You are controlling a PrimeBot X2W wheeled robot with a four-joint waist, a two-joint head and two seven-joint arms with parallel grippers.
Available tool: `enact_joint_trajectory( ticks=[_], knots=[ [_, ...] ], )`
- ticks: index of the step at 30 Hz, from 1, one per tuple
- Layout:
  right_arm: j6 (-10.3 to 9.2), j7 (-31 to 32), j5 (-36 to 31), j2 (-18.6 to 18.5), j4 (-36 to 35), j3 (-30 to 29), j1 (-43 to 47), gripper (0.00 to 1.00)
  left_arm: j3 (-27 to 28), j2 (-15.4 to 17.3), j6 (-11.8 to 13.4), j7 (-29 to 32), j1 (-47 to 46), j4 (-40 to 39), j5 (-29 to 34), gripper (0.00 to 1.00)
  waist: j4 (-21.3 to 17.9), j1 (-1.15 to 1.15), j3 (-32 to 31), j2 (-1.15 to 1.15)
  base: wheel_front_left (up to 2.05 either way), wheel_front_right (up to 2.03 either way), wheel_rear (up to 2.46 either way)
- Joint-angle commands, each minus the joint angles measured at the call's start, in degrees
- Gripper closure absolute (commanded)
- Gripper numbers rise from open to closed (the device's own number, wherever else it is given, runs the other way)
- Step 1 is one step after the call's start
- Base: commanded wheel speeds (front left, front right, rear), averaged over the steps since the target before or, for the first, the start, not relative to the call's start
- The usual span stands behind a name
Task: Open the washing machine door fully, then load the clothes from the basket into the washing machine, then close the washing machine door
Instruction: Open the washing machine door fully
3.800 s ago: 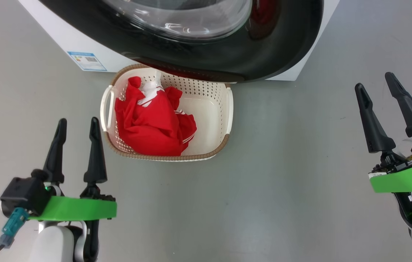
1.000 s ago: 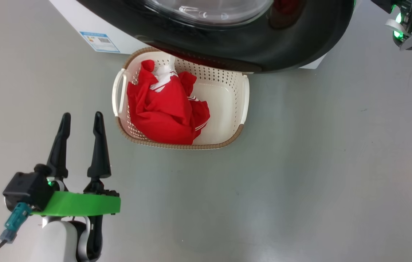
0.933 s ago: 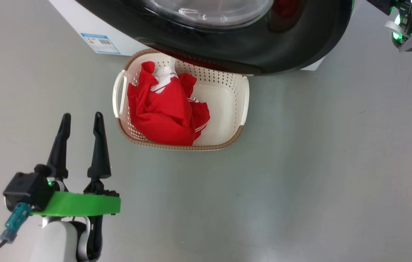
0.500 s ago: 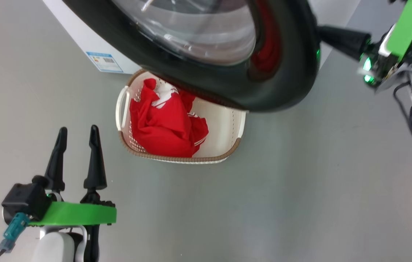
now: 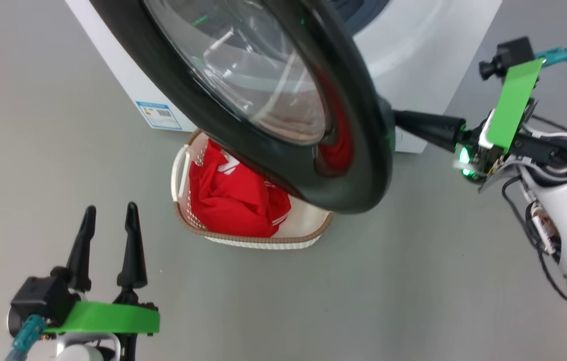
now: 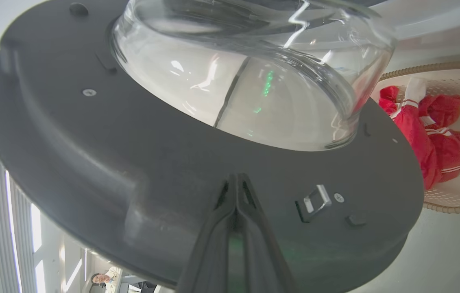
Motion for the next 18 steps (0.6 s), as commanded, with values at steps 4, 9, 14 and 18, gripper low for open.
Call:
enact_joint_trajectory(
  ticks=[4,9,14,18],
  knots=[
    [0.10,-0.2,1.6,2.3,-4.5,-0.3,3.6,1.00,2.6,1.1,-0.5,-0.5,1.7,-0.7,0.4,0.00,1.1,0.00,-2.7,0.00,0.00,0.00,0.00],
    [0.10,0.2,1.8,3.4,-5.7,0.4,5.8,1.00,2.9,1.1,-0.7,-0.5,2.5,-0.7,0.7,0.00,2.3,0.00,-3.9,0.00,0.00,0.00,0.00],
    [0.10,0.7,1.5,3.8,-6.1,1.2,7.6,1.00,3.1,1.1,-0.6,-0.5,3.0,-0.4,0.7,0.00,3.8,0.00,-5.1,0.00,0.00,0.00,0.00],
    [0.10,0.6,1.1,4.3,-6.8,1.6,8.5,1.00,3.2,1.1,-0.6,-0.5,3.4,-0.2,0.7,0.00,4.7,0.00,-5.8,0.00,0.00,0.00,0.00]
  ],
)
